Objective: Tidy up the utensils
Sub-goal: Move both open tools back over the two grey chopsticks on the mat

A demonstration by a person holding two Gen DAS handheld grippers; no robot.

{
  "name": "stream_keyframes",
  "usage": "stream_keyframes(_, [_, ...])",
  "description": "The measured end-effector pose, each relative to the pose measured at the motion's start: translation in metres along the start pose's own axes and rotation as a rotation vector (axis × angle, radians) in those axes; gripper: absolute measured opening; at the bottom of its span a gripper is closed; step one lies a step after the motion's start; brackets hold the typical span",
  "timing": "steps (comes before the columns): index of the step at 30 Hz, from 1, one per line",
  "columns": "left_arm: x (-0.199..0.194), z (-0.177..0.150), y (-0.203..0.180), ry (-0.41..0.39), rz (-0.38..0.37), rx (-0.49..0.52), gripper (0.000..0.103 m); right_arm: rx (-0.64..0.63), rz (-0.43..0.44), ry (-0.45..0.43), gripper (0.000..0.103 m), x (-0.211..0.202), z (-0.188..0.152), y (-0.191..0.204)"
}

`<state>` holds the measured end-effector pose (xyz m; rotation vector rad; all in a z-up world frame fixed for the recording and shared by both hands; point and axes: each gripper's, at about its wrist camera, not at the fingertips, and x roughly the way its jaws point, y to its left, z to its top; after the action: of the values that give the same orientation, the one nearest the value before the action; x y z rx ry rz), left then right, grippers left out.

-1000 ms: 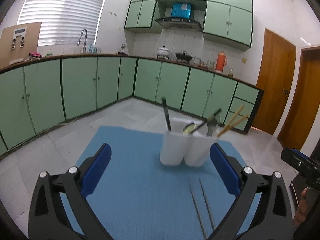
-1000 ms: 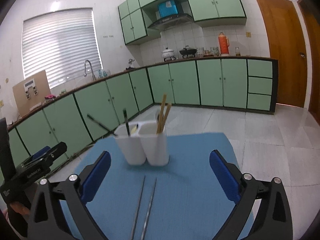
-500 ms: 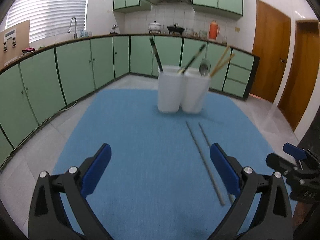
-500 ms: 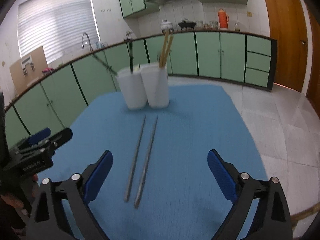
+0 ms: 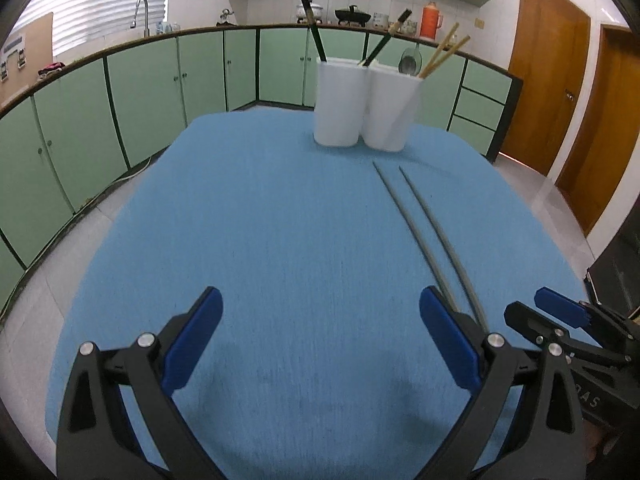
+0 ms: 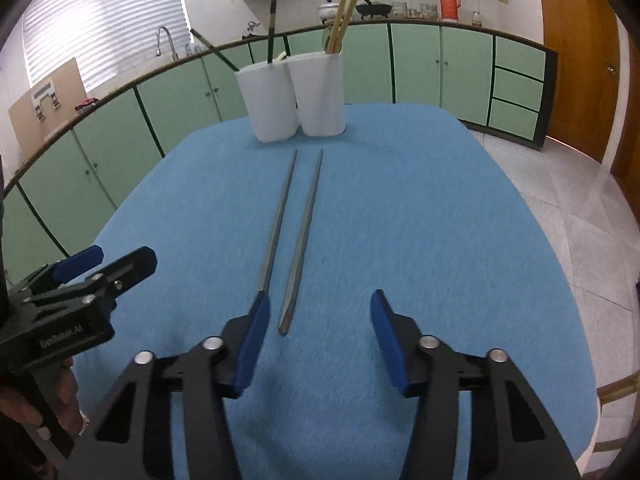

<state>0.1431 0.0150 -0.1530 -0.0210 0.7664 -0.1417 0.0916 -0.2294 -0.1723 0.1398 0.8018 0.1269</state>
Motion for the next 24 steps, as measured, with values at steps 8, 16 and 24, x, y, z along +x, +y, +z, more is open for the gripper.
stream_keyframes(8, [0.005, -0.01, -0.001, 0.024, -0.003, -0.011, 0.096, -0.019, 0.027, 0.036, 0.027, 0.01, -0.008, 0.011])
stream_keyframes(16, [0.008, -0.012, 0.001, 0.031, -0.005, -0.024, 0.095, -0.04, 0.013, 0.036, 0.019, 0.016, -0.013, 0.018])
stream_keyframes(24, [0.009, -0.012, -0.001, 0.032, -0.007, -0.031, 0.096, -0.065, -0.011, 0.014, 0.01, 0.017, -0.016, 0.025])
